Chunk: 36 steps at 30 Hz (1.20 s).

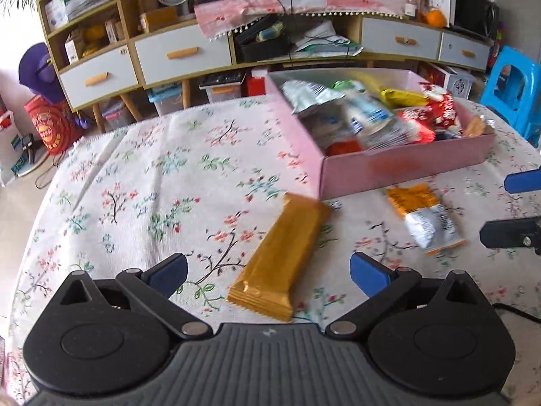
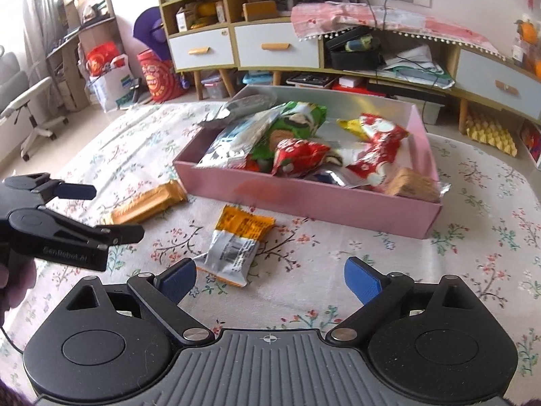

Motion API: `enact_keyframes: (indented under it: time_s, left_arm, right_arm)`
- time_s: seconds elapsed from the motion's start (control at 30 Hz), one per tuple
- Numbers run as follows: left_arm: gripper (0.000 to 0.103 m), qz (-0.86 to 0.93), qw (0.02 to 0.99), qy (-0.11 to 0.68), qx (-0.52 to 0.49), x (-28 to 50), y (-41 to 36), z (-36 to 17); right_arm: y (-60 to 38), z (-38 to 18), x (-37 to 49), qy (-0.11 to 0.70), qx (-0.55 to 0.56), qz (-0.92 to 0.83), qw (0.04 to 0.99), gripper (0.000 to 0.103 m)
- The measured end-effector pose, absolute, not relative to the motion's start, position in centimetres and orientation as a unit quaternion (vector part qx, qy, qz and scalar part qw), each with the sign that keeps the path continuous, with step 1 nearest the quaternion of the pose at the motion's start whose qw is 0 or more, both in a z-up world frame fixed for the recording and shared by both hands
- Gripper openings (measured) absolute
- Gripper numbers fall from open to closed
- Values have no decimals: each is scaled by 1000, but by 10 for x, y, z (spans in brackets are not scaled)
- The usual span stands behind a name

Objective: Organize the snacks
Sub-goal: 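Withdraw both tools back over the gold bar and orange packet, then grasp the gold bar with the left tool while the right tool grasps the orange-and-white packet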

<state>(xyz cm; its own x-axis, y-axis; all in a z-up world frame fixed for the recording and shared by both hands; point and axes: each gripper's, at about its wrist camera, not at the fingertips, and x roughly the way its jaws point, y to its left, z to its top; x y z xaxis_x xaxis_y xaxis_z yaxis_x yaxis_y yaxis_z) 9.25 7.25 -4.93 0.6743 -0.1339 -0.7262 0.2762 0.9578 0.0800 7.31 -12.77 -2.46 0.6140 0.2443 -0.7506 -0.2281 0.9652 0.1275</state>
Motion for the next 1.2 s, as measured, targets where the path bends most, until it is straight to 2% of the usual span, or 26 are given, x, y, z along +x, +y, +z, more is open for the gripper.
enact_keyframes:
  time_s: [0.77, 1.07, 1.2]
  left_arm:
    - [103, -135, 915, 375, 61, 106, 79, -62]
    - [94, -141, 915, 374, 59, 106, 78, -61]
    - [82, -149, 914, 372, 62, 106, 77, -59]
  right_arm:
    - [-87, -56, 85, 428, -19, 150, 891, 97]
    - [-80, -57, 89, 419, -23, 145, 896, 97]
    - [-80, -57, 91, 417, -22, 143, 897, 97]
